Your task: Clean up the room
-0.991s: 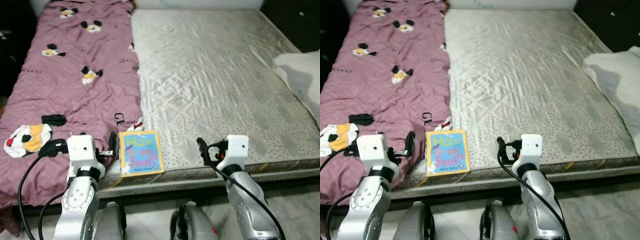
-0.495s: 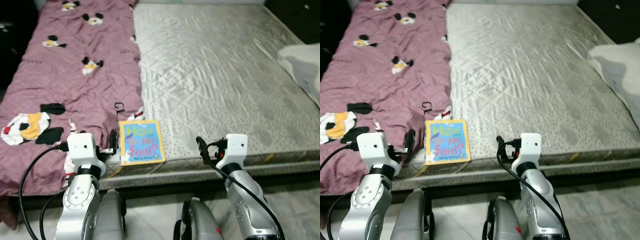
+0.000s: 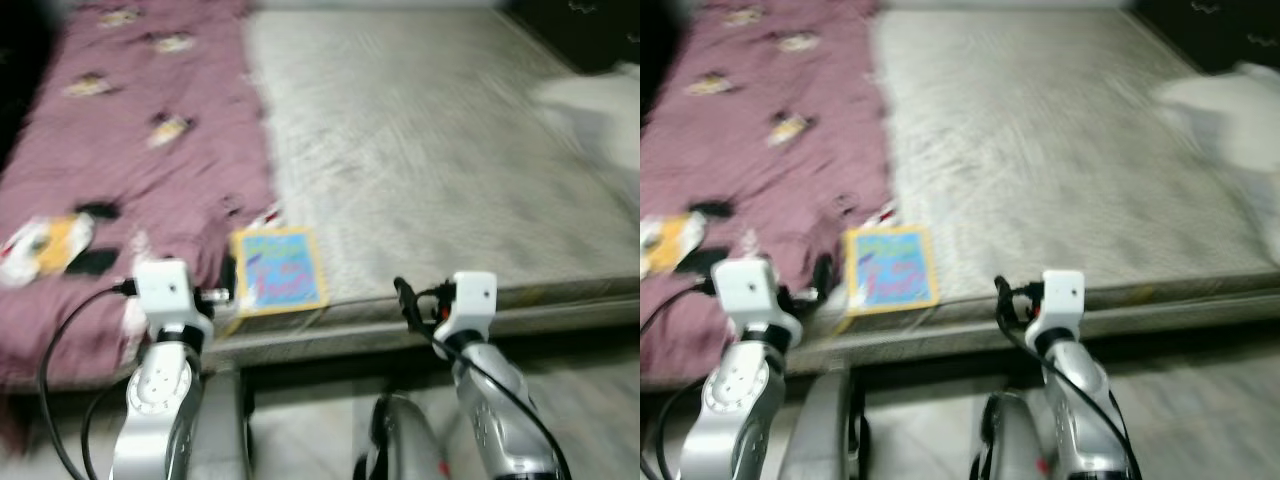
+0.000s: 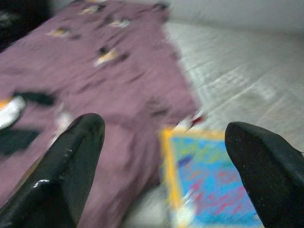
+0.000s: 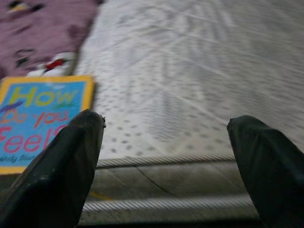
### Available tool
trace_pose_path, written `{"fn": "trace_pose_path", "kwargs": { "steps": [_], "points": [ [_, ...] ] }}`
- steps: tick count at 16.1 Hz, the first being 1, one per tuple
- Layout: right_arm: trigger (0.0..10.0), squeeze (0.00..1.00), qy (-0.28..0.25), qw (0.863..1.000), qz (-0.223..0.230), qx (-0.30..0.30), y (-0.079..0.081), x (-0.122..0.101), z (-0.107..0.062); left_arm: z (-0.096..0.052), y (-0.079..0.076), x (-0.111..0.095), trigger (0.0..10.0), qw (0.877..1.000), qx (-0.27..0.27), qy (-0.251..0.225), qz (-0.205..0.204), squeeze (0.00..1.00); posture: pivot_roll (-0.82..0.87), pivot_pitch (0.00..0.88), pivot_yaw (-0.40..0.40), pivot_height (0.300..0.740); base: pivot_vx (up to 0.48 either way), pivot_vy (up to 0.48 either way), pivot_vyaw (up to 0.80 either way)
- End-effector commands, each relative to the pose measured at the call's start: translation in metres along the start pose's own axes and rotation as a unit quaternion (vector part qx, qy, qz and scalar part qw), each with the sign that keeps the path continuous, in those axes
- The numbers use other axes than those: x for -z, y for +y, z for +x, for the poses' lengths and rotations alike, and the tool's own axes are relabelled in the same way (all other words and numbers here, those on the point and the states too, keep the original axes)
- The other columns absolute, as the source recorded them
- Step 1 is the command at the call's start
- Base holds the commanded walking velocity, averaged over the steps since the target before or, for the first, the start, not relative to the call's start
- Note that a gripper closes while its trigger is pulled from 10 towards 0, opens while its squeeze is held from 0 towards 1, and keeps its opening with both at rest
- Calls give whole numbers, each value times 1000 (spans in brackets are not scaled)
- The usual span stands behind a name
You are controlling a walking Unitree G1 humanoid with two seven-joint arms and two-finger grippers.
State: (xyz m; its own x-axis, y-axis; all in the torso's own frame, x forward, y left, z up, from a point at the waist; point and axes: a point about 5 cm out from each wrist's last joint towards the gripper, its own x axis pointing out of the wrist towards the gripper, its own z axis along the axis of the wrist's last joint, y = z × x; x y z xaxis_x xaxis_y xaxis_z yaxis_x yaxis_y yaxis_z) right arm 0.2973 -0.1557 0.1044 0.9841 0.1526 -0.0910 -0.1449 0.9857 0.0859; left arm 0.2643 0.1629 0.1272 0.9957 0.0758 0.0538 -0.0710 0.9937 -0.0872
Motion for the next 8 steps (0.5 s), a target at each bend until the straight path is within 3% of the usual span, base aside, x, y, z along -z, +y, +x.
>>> {"fn": "trace_pose_path", "kwargs": {
  "steps": [1,8],
  "points": [
    [10000,0,16,1000,2,4,-2,10,-4,-1,2,5,10000,1000,-7,14,3,0,12,224,-21,566,0,0,0],
    [10000,0,16,1000,-3,-1,-1,11,-2,1,4,5,10000,1000,-15,12,2,0,13,214,-23,566,0,0,0]
  ]
}}
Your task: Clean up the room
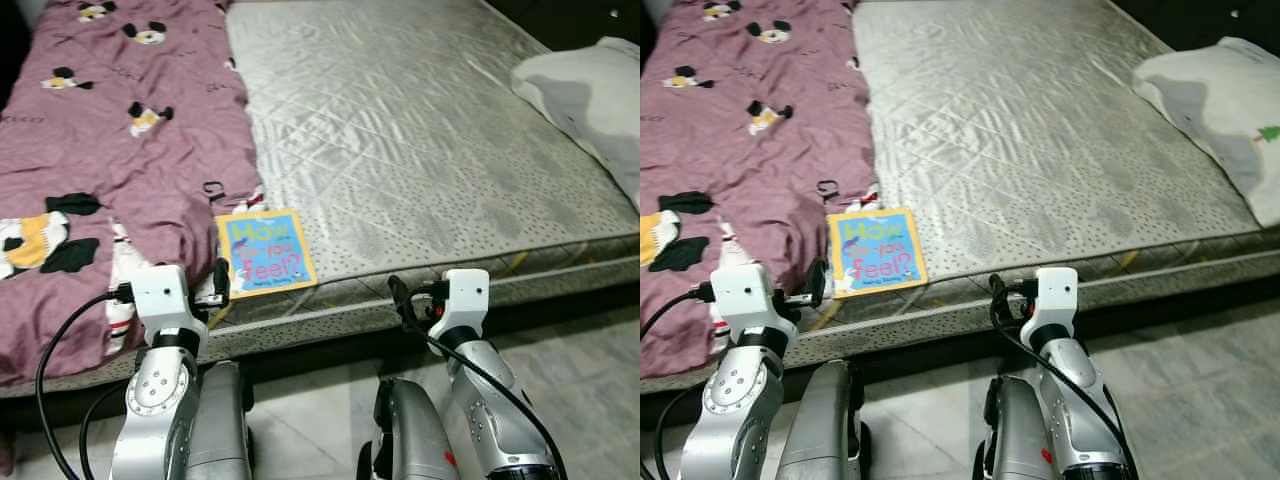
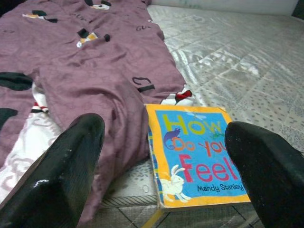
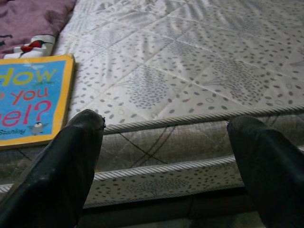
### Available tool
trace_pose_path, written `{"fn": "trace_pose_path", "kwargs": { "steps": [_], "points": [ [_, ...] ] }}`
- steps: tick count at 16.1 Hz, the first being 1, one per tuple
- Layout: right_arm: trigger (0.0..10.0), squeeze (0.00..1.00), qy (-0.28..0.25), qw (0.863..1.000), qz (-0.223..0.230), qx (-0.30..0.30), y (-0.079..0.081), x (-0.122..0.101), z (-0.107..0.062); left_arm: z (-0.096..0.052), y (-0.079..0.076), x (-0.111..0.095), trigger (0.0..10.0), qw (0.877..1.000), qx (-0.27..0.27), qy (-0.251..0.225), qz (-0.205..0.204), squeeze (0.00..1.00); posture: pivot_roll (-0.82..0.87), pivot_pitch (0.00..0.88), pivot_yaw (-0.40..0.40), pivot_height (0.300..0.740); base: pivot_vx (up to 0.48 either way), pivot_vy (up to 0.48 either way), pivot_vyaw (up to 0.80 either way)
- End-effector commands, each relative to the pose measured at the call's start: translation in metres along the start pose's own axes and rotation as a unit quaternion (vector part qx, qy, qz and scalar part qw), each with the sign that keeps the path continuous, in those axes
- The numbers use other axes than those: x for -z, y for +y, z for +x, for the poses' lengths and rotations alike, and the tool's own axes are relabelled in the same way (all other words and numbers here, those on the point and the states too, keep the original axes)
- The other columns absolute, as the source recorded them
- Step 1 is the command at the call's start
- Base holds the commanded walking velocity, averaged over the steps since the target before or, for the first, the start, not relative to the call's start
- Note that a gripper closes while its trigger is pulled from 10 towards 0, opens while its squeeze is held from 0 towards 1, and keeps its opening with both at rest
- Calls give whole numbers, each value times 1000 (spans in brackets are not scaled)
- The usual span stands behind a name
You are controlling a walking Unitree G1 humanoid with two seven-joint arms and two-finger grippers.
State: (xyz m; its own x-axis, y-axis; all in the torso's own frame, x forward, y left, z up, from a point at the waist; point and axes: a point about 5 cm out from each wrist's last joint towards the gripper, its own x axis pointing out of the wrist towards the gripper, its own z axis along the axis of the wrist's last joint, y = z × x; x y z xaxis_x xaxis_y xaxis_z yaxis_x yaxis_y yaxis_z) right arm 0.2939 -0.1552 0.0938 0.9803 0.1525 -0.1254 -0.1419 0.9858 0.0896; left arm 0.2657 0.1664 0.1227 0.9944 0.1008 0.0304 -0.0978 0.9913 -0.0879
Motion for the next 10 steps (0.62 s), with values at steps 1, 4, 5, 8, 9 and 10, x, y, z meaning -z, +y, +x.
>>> {"fn": "trace_pose_path", "kwargs": {
  "steps": [1,4,5,8,9,10],
  "points": [
    [10000,0,-2,1000,-5,-4,-1,0,0,0,0,0,10000,1000,-2,0,0,0,13,214,-23,566,0,0,0],
    [10000,0,-2,1000,-13,-15,2,0,1,1,0,0,10000,1000,-4,-1,0,0,14,212,-23,546,0,0,0],
    [10000,0,-3,1000,-13,-16,2,0,0,1,0,-1,10000,1000,-4,0,-1,0,13,215,-23,536,0,0,0],
    [10000,0,0,1000,-8,-14,2,0,2,2,-1,-1,10000,1000,-3,-1,-3,0,12,224,-25,531,0,0,0],
    [10000,0,0,1000,-8,-14,2,0,2,2,-1,-1,10000,1000,-3,-1,-3,0,12,224,-25,531,0,0,0],
    [10000,0,0,1000,-8,-14,2,0,2,3,-1,-1,10000,1000,-3,-1,-4,0,11,226,-25,531,0,0,0]
  ]
}}
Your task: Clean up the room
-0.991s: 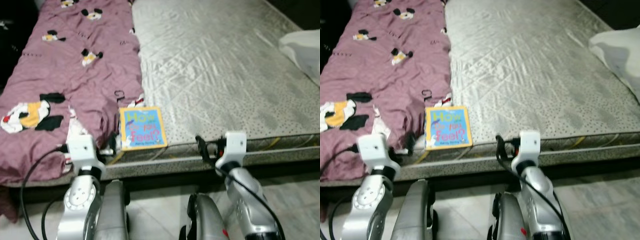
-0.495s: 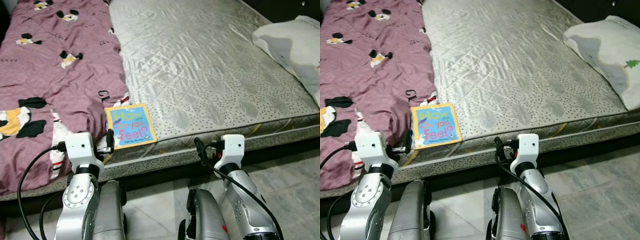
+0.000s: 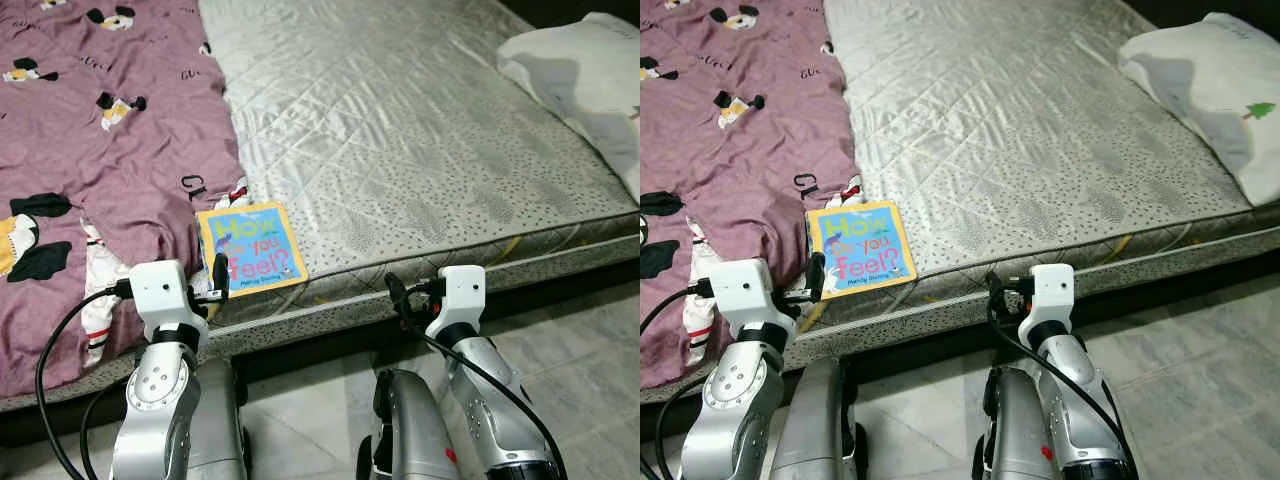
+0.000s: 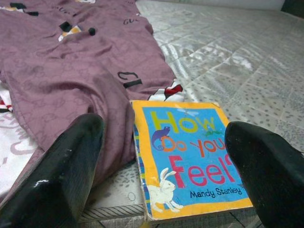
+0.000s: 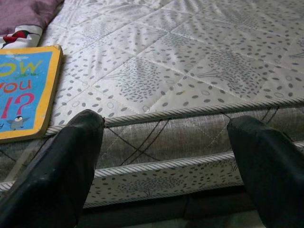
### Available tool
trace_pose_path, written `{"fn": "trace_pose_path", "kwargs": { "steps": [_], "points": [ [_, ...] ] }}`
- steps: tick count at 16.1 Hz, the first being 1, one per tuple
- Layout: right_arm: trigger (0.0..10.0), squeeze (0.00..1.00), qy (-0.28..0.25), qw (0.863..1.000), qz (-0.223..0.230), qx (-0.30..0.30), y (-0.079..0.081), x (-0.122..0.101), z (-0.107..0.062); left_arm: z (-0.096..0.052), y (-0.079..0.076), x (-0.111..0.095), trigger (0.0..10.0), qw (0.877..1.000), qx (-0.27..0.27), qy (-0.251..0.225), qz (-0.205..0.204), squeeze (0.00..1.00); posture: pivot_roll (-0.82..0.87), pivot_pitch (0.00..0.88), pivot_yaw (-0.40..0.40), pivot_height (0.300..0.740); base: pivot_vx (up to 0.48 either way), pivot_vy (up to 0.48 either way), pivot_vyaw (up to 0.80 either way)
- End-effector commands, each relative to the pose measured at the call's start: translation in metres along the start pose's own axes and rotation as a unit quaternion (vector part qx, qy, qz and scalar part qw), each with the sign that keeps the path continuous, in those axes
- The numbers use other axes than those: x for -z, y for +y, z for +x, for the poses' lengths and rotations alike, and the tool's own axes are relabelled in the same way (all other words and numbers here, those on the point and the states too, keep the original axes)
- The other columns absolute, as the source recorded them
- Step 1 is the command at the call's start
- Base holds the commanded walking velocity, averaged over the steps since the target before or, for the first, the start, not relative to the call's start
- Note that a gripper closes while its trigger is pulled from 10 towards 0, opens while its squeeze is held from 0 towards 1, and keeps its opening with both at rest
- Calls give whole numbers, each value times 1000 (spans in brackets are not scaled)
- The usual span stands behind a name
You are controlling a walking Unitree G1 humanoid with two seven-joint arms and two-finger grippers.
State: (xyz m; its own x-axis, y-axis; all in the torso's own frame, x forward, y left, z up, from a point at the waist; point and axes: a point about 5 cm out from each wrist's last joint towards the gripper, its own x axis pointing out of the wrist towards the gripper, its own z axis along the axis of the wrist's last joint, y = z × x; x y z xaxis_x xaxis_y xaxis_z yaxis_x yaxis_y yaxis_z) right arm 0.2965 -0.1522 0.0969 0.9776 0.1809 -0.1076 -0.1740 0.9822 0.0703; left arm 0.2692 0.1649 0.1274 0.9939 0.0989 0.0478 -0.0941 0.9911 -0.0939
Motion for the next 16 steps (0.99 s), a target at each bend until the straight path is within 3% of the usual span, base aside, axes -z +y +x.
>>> {"fn": "trace_pose_path", "kwargs": {
  "steps": [1,3,8,11,16],
  "points": [
    [10000,0,8,1000,4,1,-1,4,-1,0,0,3,10000,1000,-4,7,-1,0,10,227,-25,531,0,0,0],
    [10000,0,7,1000,-6,-9,1,3,-1,0,-1,2,10000,1000,-4,7,-3,0,9,232,-24,531,0,0,0],
    [10000,0,4,1000,-17,-22,4,2,-1,1,-2,1,10000,1000,-6,5,-5,0,8,236,-26,531,0,0,708],
    [10000,0,8,1000,-11,-15,1,3,-2,5,4,10,10000,1000,-19,15,-4,0,3,241,-30,531,0,0,0],
    [10000,0,0,1000,-26,-9,-5,-2,-7,30,5,2,10000,999,-34,0,-28,0,-28,256,-45,531,0,0,0]
  ]
}}
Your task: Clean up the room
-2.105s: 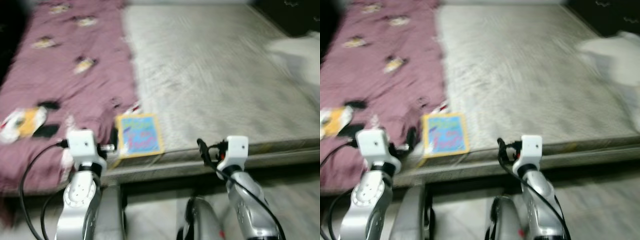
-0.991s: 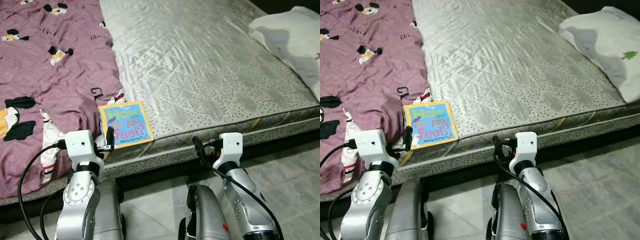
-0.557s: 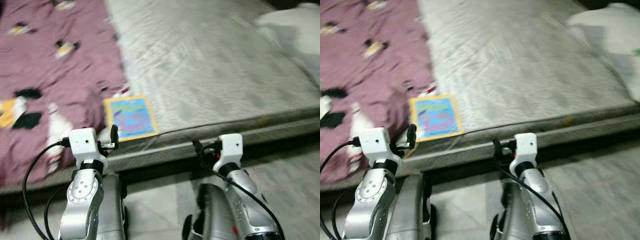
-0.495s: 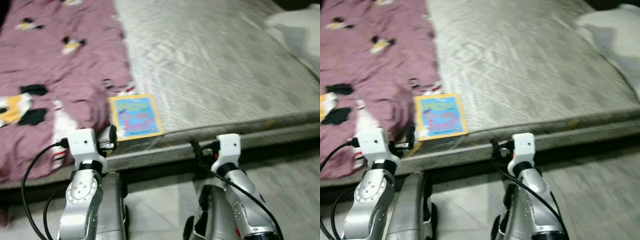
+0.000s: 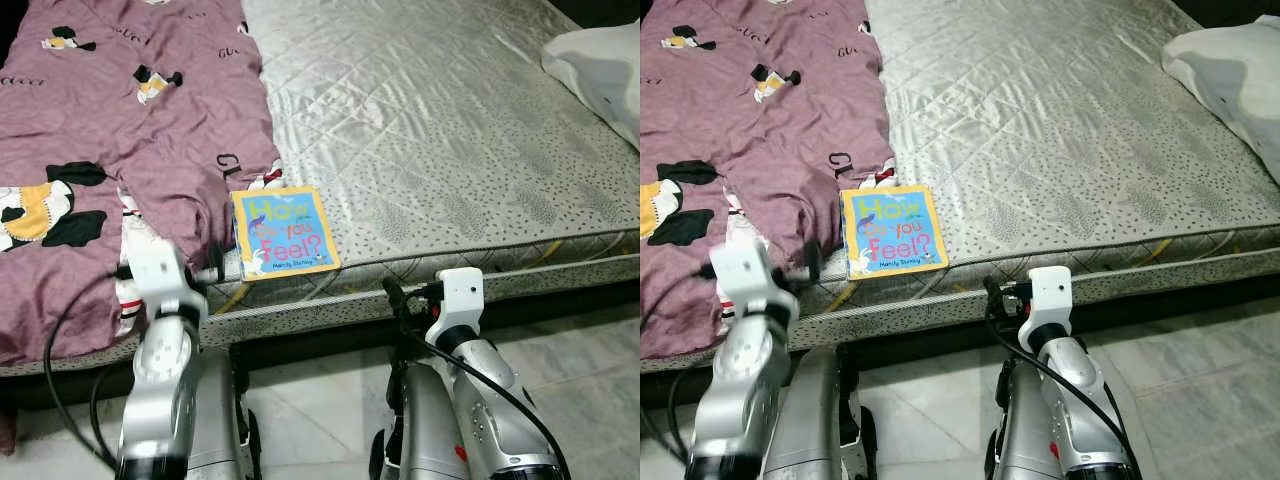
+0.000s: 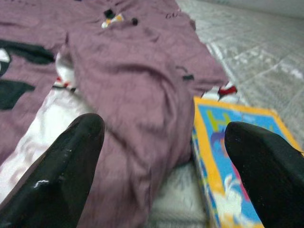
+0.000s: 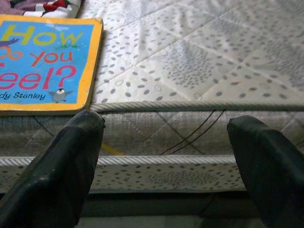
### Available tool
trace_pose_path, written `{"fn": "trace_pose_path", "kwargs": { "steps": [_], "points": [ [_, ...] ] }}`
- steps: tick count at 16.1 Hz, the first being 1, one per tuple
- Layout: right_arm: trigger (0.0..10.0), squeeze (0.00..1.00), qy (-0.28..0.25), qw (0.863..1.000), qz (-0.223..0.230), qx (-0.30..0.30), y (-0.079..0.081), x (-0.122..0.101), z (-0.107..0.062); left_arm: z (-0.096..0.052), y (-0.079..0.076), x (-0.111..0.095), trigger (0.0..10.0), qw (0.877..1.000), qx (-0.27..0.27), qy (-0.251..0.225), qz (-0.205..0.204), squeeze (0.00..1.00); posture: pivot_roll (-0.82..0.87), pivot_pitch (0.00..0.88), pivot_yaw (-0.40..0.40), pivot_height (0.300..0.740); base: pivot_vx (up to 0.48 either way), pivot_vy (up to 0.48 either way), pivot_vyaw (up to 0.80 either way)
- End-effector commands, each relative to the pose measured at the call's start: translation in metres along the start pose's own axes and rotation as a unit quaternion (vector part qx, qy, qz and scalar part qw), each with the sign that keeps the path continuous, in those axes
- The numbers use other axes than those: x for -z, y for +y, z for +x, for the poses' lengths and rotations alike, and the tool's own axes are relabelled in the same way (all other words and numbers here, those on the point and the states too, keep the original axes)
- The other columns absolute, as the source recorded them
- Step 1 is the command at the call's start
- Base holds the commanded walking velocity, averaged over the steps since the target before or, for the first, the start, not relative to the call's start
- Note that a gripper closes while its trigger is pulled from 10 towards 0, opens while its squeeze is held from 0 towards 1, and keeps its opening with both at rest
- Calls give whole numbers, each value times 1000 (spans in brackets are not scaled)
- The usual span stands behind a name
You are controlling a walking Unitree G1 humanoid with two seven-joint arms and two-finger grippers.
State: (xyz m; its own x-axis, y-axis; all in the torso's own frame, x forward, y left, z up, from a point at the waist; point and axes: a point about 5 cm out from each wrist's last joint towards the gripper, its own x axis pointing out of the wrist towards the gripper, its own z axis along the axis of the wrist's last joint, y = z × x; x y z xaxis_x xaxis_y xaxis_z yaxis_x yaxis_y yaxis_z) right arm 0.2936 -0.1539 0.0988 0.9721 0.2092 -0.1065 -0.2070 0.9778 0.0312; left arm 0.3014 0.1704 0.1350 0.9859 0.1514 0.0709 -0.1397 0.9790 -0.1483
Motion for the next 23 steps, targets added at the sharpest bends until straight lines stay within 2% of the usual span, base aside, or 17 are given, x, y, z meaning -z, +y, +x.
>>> {"fn": "trace_pose_path", "kwargs": {
  "steps": [1,5,7,9,12,14,15,16,18,20,23],
  "points": [
    [10000,0,-2,1000,-9,4,-5,-1,-5,0,2,7,10000,1000,-8,11,-3,0,-30,258,-46,531,0,0,0],
    [10000,0,-3,1000,-19,3,-6,-4,-13,21,-11,3,10000,1000,12,8,-25,0,-57,280,-56,531,0,0,0],
    [10000,0,-5,1000,-20,5,-6,-5,-17,31,-16,6,10000,998,21,31,-45,0,-78,290,-53,531,0,0,0],
    [10000,0,-5,1000,-21,8,-7,-6,-23,36,-26,1,10000,997,43,21,-53,0,-90,294,-48,531,0,0,0],
    [10000,0,-1,1000,-22,13,-9,-5,-25,36,-30,5,10000,997,52,26,-54,0,-89,297,-47,531,0,0,0],
    [10000,0,3,1000,-25,9,-7,-4,-26,37,-31,15,10000,995,67,57,-49,0,-90,298,-49,531,0,0,0],
    [10000,0,3,1000,-24,8,-6,-5,-26,35,-31,24,10000,993,68,82,-55,0,-90,297,-52,531,0,0,0],
    [10000,0,3,1000,-24,7,-6,-5,-25,33,-30,29,10000,991,53,94,-77,0,-89,295,-50,531,0,0,0],
    [10000,0,3,1000,-23,6,-6,-5,-24,28,-29,35,10000,990,44,101,-90,0,-84,294,-47,531,0,0,0],
    [10000,0,3,1000,-23,7,-6,-5,-22,20,-20,43,10000,990,18,103,-92,0,-86,293,-45,531,0,0,0],
    [10000,0,1,1000,-25,12,-8,-7,-21,15,-2,49,10000,987,-11,105,-121,0,-86,293,-48,531,0,0,0]
  ]
}}
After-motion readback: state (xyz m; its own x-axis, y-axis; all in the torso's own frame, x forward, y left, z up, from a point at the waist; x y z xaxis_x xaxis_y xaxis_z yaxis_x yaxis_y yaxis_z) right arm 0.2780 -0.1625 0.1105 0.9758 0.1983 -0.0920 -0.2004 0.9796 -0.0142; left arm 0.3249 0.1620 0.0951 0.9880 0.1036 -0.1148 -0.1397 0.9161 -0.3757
